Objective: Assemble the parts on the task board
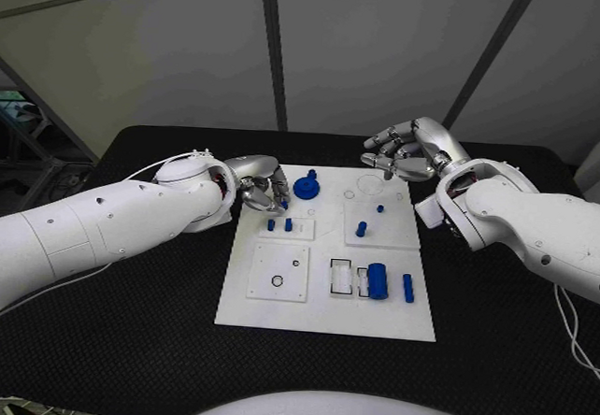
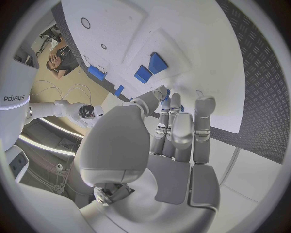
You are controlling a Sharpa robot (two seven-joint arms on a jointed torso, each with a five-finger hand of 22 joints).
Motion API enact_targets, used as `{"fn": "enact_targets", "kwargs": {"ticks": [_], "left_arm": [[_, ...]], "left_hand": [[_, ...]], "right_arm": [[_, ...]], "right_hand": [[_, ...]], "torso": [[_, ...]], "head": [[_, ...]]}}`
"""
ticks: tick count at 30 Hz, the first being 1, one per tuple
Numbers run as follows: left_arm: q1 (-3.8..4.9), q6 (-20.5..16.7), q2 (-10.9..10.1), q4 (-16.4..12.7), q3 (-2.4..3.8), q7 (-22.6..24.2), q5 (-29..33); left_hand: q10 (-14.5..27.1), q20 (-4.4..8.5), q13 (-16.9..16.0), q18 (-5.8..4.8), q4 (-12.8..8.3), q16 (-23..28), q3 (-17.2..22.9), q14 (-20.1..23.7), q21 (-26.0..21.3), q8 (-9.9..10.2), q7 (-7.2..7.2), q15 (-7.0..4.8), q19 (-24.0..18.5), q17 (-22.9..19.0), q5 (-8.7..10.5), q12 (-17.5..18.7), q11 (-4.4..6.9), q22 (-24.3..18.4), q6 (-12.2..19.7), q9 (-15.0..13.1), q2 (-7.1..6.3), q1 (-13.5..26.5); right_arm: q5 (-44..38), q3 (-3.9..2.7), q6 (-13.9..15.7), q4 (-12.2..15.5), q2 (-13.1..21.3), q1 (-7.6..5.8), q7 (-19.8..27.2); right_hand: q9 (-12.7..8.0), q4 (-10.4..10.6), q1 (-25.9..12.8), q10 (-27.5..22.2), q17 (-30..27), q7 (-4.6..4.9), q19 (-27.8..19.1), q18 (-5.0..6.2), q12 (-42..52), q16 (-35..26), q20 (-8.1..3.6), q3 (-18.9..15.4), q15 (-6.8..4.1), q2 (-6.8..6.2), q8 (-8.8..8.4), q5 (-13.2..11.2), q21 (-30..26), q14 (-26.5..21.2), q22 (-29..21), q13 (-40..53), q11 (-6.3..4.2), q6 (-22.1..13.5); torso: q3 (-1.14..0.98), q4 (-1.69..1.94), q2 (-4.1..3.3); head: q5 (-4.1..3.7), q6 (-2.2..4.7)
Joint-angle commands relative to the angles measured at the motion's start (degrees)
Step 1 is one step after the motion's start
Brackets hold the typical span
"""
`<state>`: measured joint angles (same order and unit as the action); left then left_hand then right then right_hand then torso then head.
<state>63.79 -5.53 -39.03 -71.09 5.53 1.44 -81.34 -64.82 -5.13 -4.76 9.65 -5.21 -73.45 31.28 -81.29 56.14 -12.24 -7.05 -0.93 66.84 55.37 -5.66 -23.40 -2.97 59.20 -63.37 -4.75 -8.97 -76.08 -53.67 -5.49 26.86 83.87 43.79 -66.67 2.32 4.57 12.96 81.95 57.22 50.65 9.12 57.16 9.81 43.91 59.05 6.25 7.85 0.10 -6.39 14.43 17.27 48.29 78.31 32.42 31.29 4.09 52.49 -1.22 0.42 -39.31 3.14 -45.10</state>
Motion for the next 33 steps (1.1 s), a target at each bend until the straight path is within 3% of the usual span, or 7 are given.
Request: {"fn": "enact_targets", "kwargs": {"ticks": [1, 21, 33], "left_arm": [[0.03, 1.0, 0.2, 0.0, -0.04, -0.2, 0.1], [0.03, 1.7, 0.3, 0.4, -0.18, -1.0, 0.1], [0.02, 1.3, 0.1, 0.5, -0.19, -1.0, 0.1]], "left_hand": [[-0.4, -0.05, 0.1, -0.95, -0.2, 0.0, 0.1, -0.2, 0.1, -0.1, 0.10, -0.10, 0.3, 0.1, 0.13, 0.3, -0.10, 0.0, -0.4, 0.0, 0.29, 0.3], [-0.4, -0.42, 0.5, -0.94, -0.3, -0.2, -0.3, 0.0, -0.5, 2.8, -0.83, 0.47, 0.0, 0.0, 0.16, 2.3, -0.84, 0.1, 2.2, 0.9, -0.44, 0.8], [-0.8, -0.77, 0.7, -0.82, -0.3, -0.3, -0.8, 0.2, -1.2, 6.5, -1.43, 0.86, -0.2, -0.5, 0.12, 3.7, -1.24, 0.0, 6.3, 1.2, -1.56, 1.3]], "right_arm": [[-0.1, -0.03, -0.2, 0.1, 0.0, -0.08, 0.3], [-0.1, -0.03, -0.1, 0.1, 0.0, -0.08, 0.3], [-0.3, -0.03, -0.3, 0.1, 0.1, -0.08, 0.0]], "right_hand": [[0.0, 0.0, 0.2, -0.2, 0.0, -0.17, 0.4, 0.71, -0.4, -0.1, 0.06, 0.4, -0.14, -0.54, 0.23, 0.2, -0.2, -0.4, -0.1, -0.1, -0.01, -0.1], [0.0, 0.0, 0.3, -0.1, -0.1, -0.17, 0.5, 0.72, -0.6, -0.3, 0.05, 0.5, -0.16, -0.63, 0.26, 0.2, -0.4, -0.4, -0.1, -0.4, -0.02, -0.2], [-0.1, 0.0, 0.3, -0.2, -0.1, -0.14, 0.5, 0.72, -0.8, -0.4, 0.05, 0.6, -0.15, -0.74, 0.19, 0.2, -0.4, -0.3, -0.2, -0.7, 0.01, -0.3]], "torso": [[-0.01, -0.02, -0.02], [0.01, 0.03, 0.01], [0.01, -0.01, -0.04]], "head": [[0.01, 0.04], [-0.13, -0.22], [-0.09, -0.13]]}}
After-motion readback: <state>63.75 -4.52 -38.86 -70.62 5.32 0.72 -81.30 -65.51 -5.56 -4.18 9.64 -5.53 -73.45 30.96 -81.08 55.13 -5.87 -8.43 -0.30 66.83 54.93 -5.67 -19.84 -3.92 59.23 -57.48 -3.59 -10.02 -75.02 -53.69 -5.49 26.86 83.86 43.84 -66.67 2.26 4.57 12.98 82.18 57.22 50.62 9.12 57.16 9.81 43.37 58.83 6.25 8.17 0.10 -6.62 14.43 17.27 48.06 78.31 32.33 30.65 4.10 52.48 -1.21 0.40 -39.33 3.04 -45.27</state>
